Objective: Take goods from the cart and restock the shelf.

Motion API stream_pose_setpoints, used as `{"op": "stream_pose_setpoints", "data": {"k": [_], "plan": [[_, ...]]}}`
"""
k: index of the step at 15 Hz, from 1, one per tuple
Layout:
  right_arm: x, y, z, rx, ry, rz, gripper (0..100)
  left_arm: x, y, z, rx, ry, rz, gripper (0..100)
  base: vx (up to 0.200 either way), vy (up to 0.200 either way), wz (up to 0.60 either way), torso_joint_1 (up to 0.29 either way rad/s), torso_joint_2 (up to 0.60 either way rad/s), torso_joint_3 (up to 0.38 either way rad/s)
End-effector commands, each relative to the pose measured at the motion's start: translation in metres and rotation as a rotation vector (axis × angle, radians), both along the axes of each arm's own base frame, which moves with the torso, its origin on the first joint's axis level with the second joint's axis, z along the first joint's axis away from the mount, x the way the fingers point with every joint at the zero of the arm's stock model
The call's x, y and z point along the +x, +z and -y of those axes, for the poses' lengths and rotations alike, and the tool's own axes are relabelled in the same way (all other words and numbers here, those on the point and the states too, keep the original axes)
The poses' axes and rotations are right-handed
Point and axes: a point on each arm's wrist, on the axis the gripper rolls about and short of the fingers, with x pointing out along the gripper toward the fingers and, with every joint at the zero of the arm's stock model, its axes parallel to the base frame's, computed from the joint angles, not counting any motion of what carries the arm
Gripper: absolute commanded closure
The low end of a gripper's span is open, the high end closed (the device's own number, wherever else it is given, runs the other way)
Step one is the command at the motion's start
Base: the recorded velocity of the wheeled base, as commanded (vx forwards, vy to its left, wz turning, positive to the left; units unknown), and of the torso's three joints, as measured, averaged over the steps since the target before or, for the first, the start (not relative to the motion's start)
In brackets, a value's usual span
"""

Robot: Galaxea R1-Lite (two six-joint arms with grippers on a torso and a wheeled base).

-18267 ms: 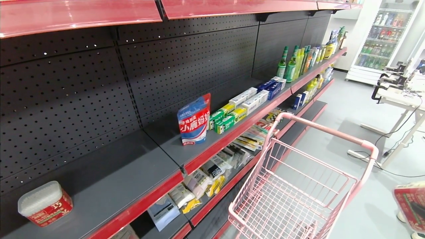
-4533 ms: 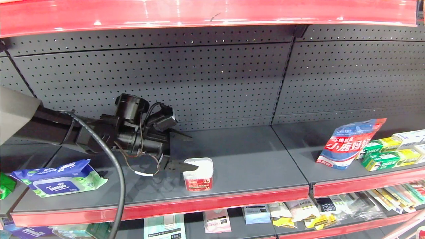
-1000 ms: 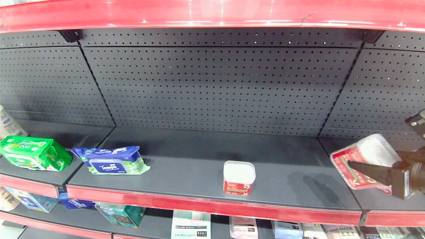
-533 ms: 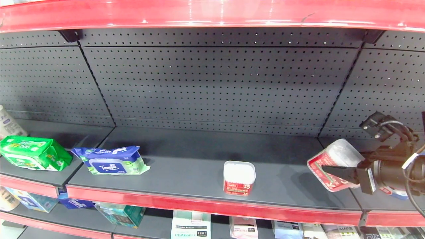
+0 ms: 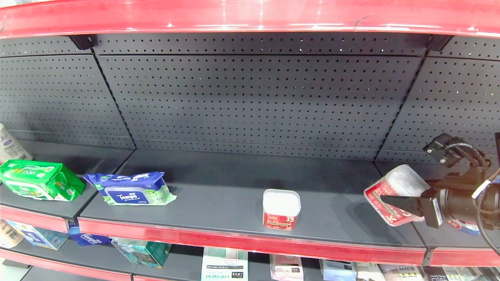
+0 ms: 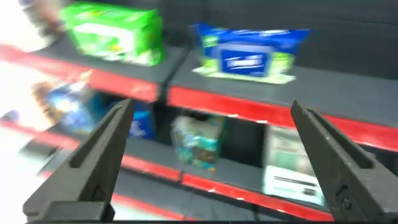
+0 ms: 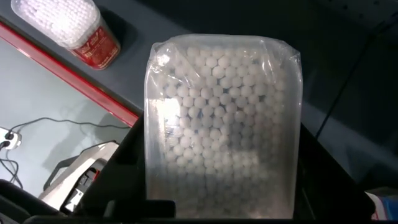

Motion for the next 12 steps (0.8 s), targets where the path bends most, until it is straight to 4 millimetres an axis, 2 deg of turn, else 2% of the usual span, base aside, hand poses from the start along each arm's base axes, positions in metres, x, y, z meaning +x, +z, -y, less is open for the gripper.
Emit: {"op": "stream_pose_setpoints", "data": {"k": [1, 3, 4, 12], "plan": [[-0.001, 0.001, 0.0, 0.001, 0.0, 0.005, 100, -0.001, -0.015, 0.003, 0.001, 0.016, 0.007, 0, 0.0, 0.0, 0.0, 0.0, 0.0, 0.0], [0.0, 0.001, 0.0, 0.002, -0.002, 0.003, 100, -0.002, -0.017, 0.008, -0.002, -0.17, 0.093, 0, 0.0, 0.0, 0.0, 0.0, 0.0, 0.0], [-0.001, 0.0, 0.0, 0.001, -0.002, 0.001, 100, 0.0, -0.022, 0.009, 0.005, -0.21, 0.091, 0, 0.0, 0.0, 0.0, 0.0, 0.0, 0.0], [-0.002, -0.009, 0.0, -0.009, 0.005, -0.034, 100, 0.002, -0.025, 0.009, 0.014, -0.219, 0.1, 0, 0.0, 0.0, 0.0, 0.0, 0.0, 0.0]]}}
